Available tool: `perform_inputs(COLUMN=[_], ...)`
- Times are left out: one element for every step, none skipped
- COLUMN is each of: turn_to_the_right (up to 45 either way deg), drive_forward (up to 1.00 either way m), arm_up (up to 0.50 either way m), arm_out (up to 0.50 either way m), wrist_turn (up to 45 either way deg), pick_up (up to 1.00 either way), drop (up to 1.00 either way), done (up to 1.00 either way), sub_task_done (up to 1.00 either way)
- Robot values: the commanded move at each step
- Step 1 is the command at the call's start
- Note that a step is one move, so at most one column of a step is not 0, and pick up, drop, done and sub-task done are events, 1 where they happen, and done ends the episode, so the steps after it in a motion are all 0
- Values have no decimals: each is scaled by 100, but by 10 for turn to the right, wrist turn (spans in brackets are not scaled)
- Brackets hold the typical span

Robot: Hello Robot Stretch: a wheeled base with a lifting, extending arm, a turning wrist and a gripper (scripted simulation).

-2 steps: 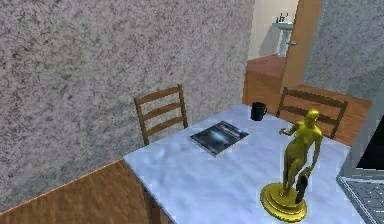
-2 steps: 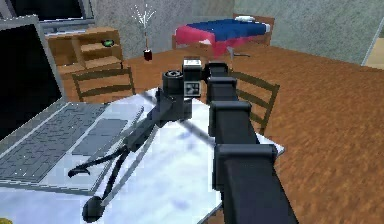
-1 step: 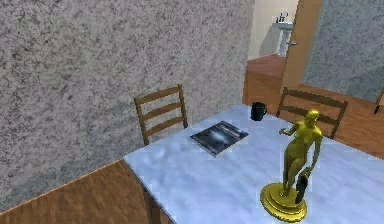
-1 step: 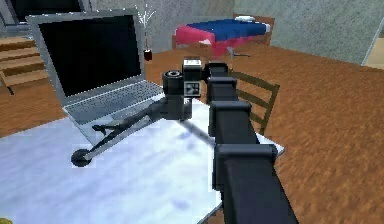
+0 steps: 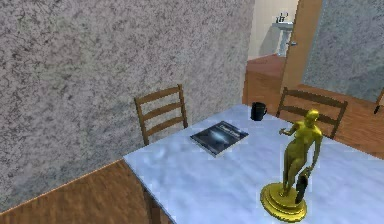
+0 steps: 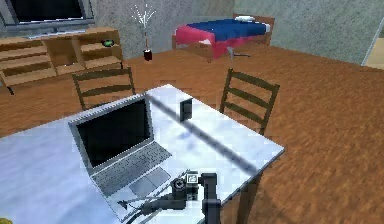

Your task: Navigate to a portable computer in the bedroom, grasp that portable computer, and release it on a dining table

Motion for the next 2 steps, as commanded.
perform_inputs(turn_to_the_right=[0, 0], drive_forward=[0, 0], arm_up=[0, 10], arm_out=[0, 0], wrist_turn=[0, 0], pick_up=[0, 0], drop=[100, 0], done=[0, 0], sub_task_done=[0, 0])
